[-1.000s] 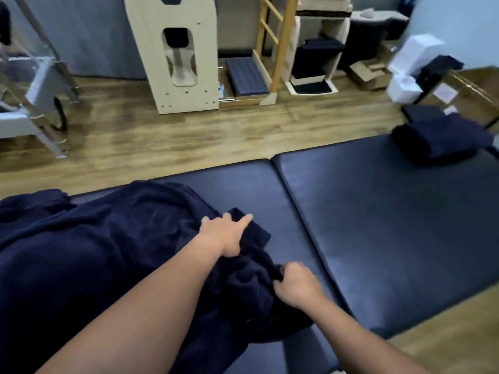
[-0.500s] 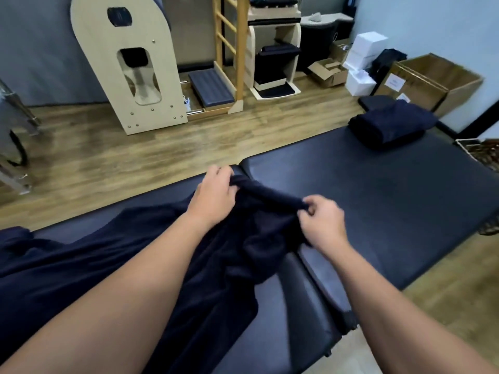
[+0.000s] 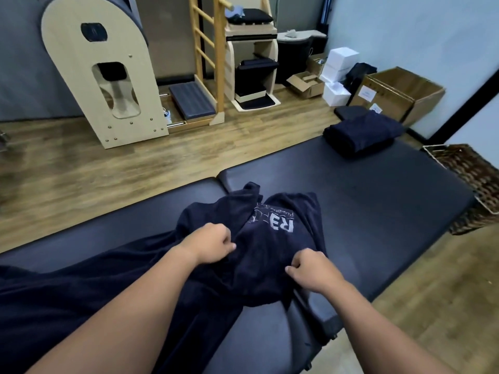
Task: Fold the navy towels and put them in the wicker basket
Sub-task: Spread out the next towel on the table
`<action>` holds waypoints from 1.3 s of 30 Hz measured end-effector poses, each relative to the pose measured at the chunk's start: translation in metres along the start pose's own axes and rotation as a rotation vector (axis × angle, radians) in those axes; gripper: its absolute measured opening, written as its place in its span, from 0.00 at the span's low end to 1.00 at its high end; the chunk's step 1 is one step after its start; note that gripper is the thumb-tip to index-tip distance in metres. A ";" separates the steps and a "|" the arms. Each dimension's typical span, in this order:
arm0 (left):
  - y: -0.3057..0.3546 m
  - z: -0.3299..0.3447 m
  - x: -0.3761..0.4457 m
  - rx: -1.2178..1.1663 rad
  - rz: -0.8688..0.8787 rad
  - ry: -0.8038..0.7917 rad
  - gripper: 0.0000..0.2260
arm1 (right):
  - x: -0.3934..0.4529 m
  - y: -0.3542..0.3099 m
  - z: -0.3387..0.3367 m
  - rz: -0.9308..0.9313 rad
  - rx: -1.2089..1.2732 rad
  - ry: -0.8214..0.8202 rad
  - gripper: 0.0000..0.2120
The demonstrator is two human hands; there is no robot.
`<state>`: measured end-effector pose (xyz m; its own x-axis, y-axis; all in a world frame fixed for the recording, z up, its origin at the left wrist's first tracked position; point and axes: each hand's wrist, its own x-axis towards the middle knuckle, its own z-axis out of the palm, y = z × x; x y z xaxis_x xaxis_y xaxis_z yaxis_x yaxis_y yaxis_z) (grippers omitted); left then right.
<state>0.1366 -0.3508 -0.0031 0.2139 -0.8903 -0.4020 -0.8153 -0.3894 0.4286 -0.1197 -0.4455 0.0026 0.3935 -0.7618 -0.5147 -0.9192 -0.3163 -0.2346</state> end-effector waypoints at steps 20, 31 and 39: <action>0.069 -0.003 0.162 0.339 -0.427 -0.037 0.21 | 0.178 0.047 -0.026 -0.086 -0.080 0.034 0.34; 0.118 -0.051 0.224 -0.184 -0.324 0.445 0.08 | 0.187 0.133 -0.068 0.090 0.182 0.345 0.13; 0.192 -0.064 0.266 -0.599 -0.048 0.165 0.33 | 0.152 0.213 -0.100 0.484 0.270 0.658 0.24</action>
<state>0.0713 -0.6775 0.0242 0.3622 -0.8748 -0.3218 -0.3694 -0.4517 0.8121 -0.2573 -0.6851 -0.0426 -0.2068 -0.9773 -0.0453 -0.9151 0.2096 -0.3444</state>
